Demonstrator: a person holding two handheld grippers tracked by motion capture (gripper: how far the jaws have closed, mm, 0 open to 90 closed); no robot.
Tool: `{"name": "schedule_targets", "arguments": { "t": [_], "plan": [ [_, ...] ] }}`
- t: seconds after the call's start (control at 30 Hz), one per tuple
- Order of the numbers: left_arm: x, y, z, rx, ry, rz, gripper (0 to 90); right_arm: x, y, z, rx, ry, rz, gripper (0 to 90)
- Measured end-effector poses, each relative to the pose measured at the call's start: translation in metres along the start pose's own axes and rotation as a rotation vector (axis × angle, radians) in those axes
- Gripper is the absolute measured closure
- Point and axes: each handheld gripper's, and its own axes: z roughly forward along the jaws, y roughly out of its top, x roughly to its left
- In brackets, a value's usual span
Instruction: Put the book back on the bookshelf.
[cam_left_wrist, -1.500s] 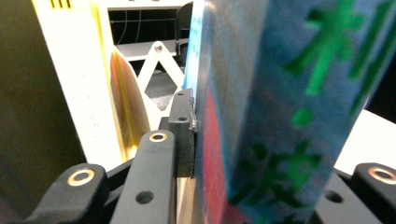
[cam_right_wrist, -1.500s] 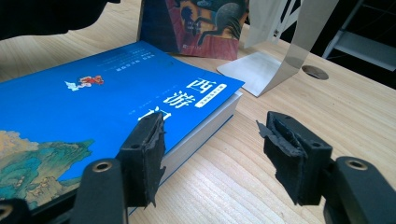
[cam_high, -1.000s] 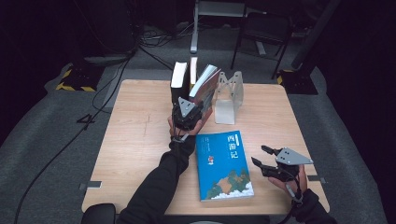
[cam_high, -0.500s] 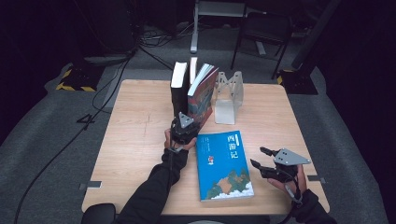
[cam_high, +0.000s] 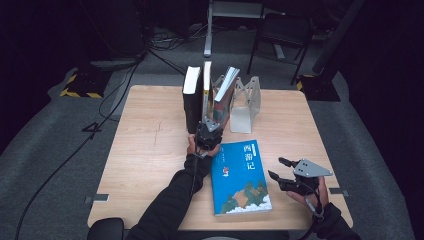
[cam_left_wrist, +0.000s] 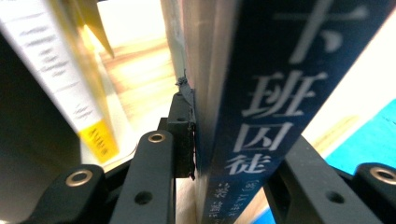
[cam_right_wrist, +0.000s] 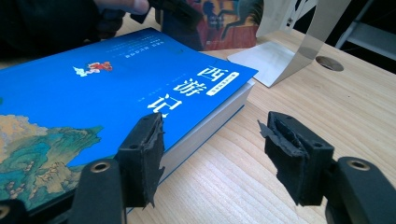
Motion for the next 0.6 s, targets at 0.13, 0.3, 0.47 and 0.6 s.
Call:
{"name": "schedule_targets", "arguments": {
  "t": [0.13,0.3,0.47,0.6],
  "plan": [
    [-0.004,0.006,0.008,0.0,0.003,0.022,71.5,0.0,0.0,0.0,-0.002,0.003,-0.002,37.6],
    [0.0,0.01,0.016,-0.01,0.007,0.001,71.3,-0.001,-0.001,0.0,0.002,0.002,-0.002,37.6],
    [0.007,0.014,0.02,-0.011,0.03,0.001,69.5,-0.002,-0.001,-0.001,-0.003,-0.022,0.0,37.5],
    [0.007,0.014,0.017,-0.031,0.03,0.003,64.9,-0.004,-0.002,-0.001,-0.003,-0.027,0.014,37.4]
  ]
}}
